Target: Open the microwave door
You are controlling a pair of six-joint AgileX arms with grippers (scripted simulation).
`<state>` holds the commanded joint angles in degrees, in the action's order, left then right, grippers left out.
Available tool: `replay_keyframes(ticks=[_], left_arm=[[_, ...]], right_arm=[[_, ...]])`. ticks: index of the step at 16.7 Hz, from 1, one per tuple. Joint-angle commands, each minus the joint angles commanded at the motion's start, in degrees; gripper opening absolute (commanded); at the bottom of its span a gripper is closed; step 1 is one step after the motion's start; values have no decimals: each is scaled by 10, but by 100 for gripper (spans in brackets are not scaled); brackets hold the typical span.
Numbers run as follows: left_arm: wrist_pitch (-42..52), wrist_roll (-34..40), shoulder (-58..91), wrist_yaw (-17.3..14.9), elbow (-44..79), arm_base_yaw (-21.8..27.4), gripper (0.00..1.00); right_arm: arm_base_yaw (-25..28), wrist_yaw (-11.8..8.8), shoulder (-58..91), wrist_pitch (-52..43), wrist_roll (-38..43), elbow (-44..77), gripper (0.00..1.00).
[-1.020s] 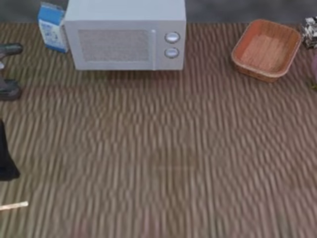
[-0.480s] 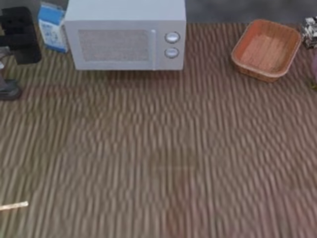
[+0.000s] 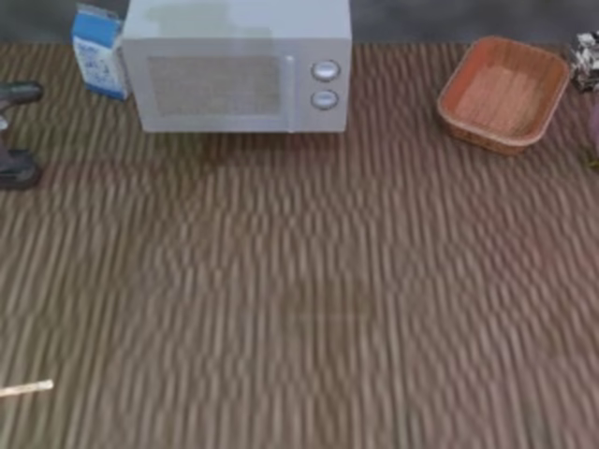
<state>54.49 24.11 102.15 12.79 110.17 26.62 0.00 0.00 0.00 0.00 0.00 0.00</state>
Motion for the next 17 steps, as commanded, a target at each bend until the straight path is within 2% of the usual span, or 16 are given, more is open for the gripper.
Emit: replay_keyframes(ticks=[4, 8, 17], left_arm=[[96, 40, 174, 22, 172, 44, 100], [158, 63, 283, 36, 277, 71, 100], [159, 64, 308, 36, 290, 72, 100]], right_arm=[[0, 0, 0, 0, 0, 0, 100], [0, 0, 0, 0, 0, 0, 100], [0, 0, 0, 0, 0, 0, 100]])
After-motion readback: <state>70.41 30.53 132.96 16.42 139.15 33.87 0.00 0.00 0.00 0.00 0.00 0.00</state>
